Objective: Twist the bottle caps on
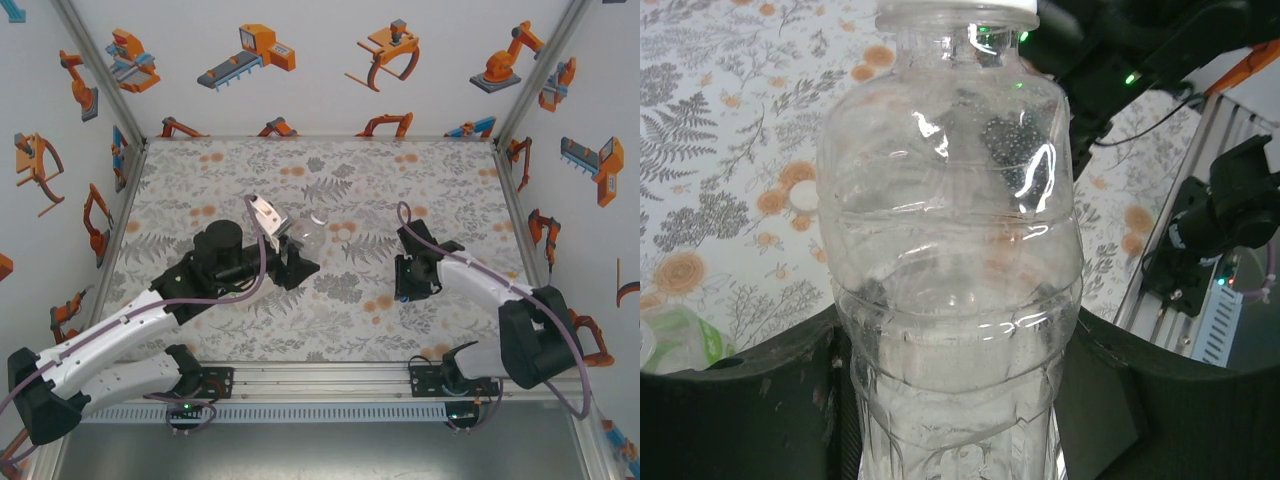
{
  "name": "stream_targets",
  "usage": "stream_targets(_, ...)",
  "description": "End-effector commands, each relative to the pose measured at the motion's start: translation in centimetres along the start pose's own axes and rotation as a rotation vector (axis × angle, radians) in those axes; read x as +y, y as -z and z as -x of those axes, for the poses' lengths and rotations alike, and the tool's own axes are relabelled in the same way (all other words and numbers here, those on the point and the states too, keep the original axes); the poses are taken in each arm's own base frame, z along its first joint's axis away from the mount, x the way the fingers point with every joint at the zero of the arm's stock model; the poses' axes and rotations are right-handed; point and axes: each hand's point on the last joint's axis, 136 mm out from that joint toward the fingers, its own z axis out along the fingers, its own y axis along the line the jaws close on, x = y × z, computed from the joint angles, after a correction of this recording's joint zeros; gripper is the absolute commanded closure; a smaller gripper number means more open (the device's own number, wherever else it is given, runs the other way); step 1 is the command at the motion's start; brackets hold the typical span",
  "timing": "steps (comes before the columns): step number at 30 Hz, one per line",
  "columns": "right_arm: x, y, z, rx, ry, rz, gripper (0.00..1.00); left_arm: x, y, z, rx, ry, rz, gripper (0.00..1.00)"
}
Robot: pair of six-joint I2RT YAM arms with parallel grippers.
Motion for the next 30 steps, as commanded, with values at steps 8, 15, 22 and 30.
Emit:
stream_targets(8,6.1,9.4,4.4,-0.236,0.223,0.309,0.85,-0.1,1.6,-1.6,0.266,-0.328,-0.028,1.0)
stream_targets(15,11.3,18.2,5.3,-0.459,0.411,0.611,0.89,-2.1,2.6,-2.2,0.284,-0.435,-0.158,1.0)
stream_targets(22,15.2,27.5,2.3,-0.64,0.763,0.896,0.95,-3.4,3.0,-2.4,0.237,-0.455,-0.221,1.0)
stream_targets(30,17.3,32.5,-1.1,-0.775,1.055,1.056,0.96,-5.5,3.4,-3.0,0.242,-0.519,-0.348,1.0)
